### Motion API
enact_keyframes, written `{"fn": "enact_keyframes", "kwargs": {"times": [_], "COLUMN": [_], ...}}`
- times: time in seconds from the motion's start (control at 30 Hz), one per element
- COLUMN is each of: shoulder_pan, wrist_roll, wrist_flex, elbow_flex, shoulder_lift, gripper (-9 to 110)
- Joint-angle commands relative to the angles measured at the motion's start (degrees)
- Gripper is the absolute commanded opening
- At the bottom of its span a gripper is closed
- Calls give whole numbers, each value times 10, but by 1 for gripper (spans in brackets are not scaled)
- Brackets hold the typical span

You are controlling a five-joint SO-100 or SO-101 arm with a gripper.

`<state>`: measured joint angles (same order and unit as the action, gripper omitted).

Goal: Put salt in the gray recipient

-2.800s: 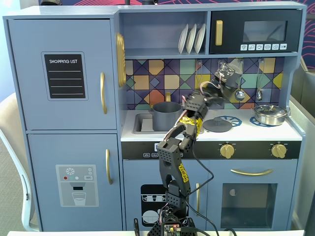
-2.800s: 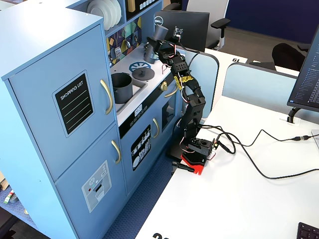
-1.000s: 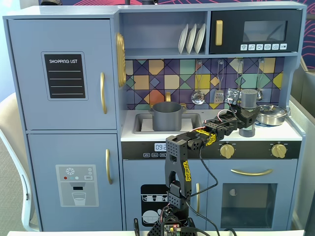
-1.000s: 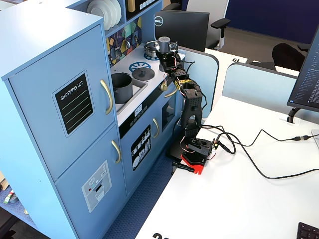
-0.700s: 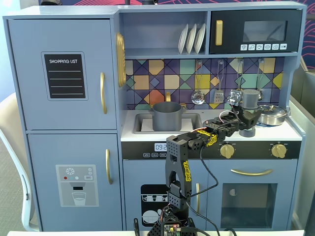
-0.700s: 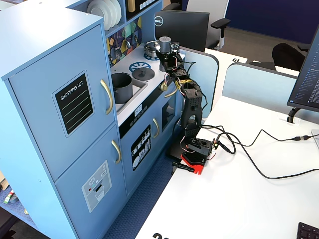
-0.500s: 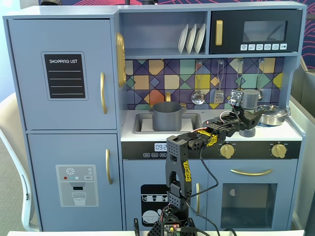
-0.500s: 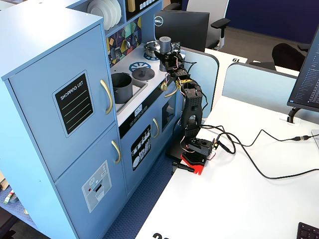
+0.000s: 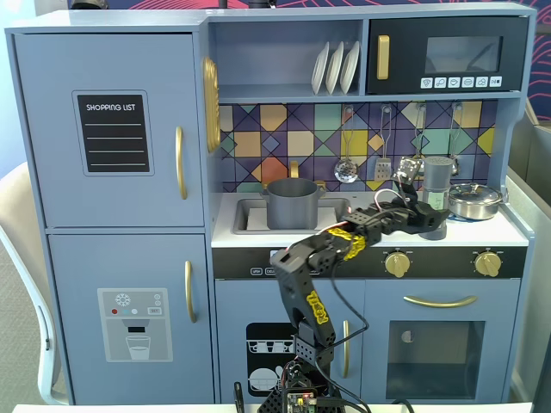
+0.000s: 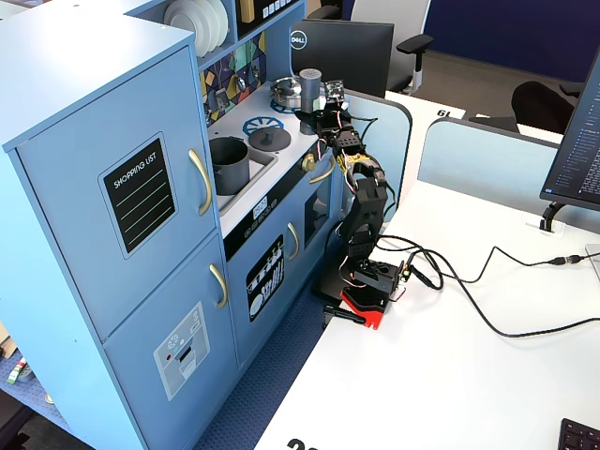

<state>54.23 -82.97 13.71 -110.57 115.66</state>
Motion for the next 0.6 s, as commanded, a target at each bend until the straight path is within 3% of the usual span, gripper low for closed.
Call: {"fn": "enact_keyframes", "kwargs": {"times": [0.0, 0.07, 0.17, 0.57], "shoulder_pan": [4, -12, -63, -393], "wrist_roll": [-4, -8, -51, -6], "wrist_flex": [139, 229, 346, 618], "elbow_flex": [-6, -25, -71, -338], "shoulder_lift": [145, 207, 301, 568], "gripper": [37, 28, 1, 0]}}
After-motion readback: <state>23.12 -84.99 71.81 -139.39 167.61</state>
